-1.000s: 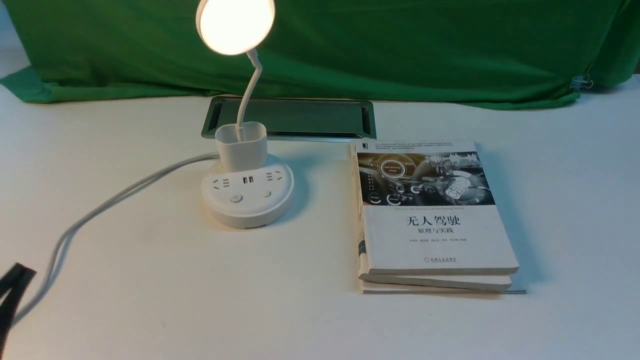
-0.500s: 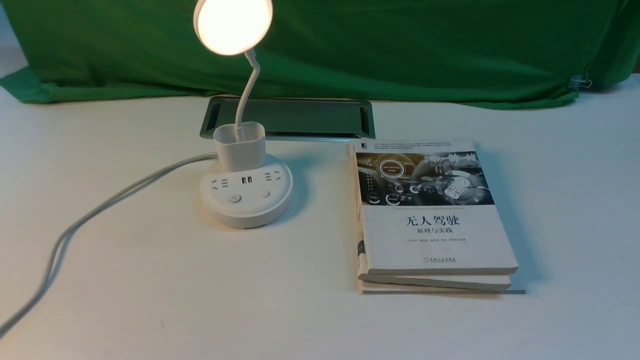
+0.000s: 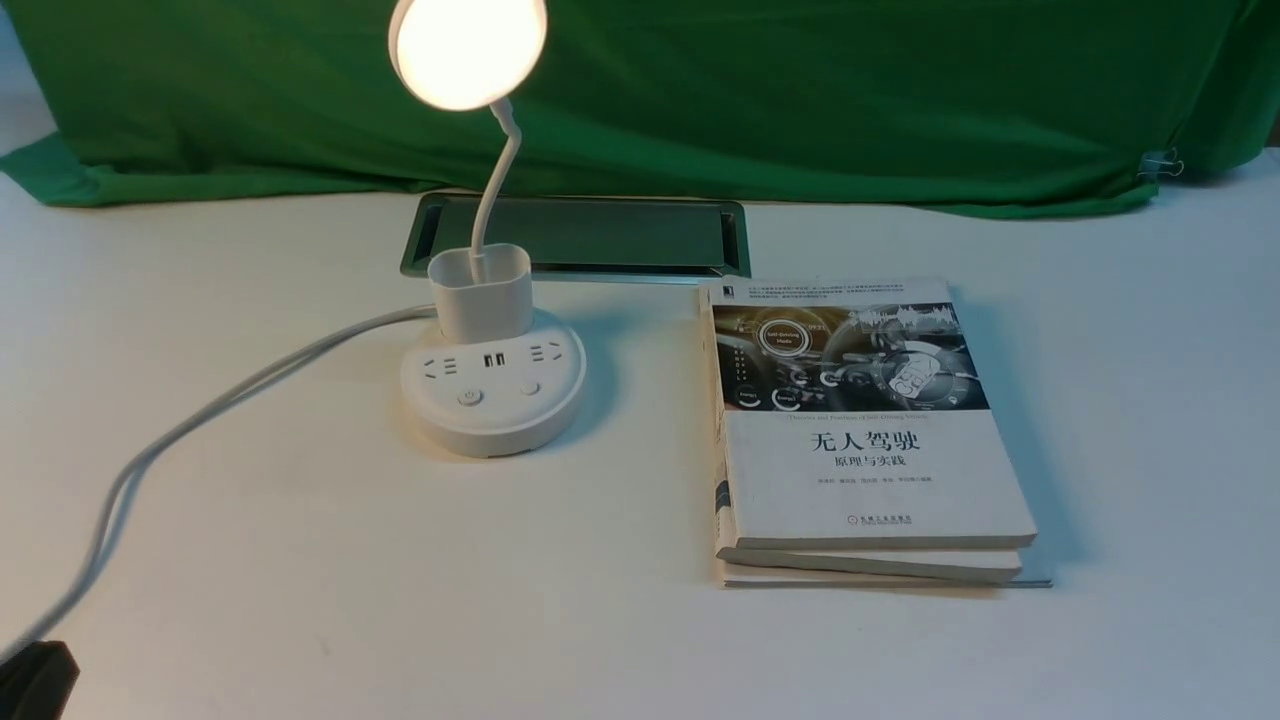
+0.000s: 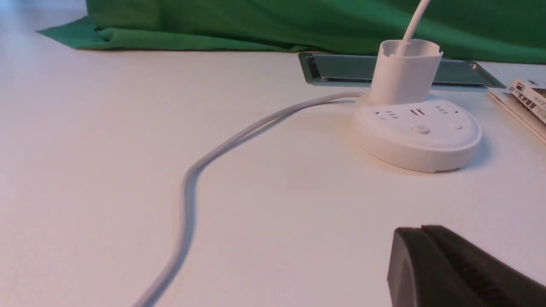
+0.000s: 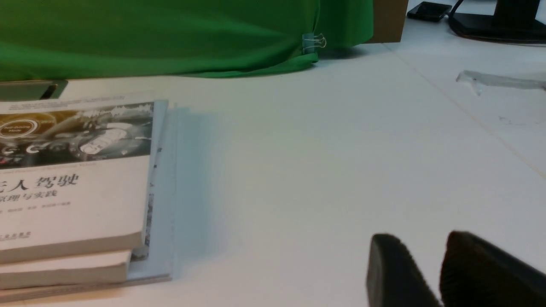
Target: Turn on the desk lamp on the white desktop with your hand.
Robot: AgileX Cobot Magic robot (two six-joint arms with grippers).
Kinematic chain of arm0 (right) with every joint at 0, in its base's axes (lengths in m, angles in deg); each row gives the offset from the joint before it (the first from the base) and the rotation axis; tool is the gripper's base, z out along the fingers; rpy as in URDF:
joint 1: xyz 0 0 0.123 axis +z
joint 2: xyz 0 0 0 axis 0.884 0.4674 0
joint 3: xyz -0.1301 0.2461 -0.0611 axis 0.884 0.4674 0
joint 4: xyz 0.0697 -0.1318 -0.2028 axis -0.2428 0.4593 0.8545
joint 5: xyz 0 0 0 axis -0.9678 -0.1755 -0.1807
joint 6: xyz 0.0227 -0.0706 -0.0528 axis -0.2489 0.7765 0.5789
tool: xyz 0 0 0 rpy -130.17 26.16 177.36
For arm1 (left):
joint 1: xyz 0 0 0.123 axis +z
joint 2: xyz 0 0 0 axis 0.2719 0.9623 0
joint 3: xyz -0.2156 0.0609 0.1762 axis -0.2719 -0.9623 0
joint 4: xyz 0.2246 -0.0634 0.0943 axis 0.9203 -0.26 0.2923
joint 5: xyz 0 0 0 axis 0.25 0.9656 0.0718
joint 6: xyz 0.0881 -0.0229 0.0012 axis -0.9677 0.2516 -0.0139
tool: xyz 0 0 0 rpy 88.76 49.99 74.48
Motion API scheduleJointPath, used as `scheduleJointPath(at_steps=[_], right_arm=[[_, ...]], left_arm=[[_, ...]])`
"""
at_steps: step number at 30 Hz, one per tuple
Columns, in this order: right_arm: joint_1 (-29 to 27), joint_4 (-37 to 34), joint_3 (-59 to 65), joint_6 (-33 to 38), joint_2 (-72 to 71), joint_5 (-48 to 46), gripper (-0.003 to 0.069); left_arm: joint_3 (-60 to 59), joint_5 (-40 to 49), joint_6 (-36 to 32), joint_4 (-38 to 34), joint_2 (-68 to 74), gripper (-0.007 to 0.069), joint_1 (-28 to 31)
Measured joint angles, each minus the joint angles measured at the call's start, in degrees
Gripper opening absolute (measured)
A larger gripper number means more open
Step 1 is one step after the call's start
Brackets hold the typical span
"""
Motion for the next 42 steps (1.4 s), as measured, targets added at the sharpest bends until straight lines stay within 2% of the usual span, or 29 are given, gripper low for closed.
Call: scheduleJointPath(at_steps=[42], right_arm=[[0.00,0.00,0.00,0.00,0.00,0.00,0.0241]], left_arm=[[0.00,-2.79,-0.18,-1.97,0.00,0.0021,0.00]])
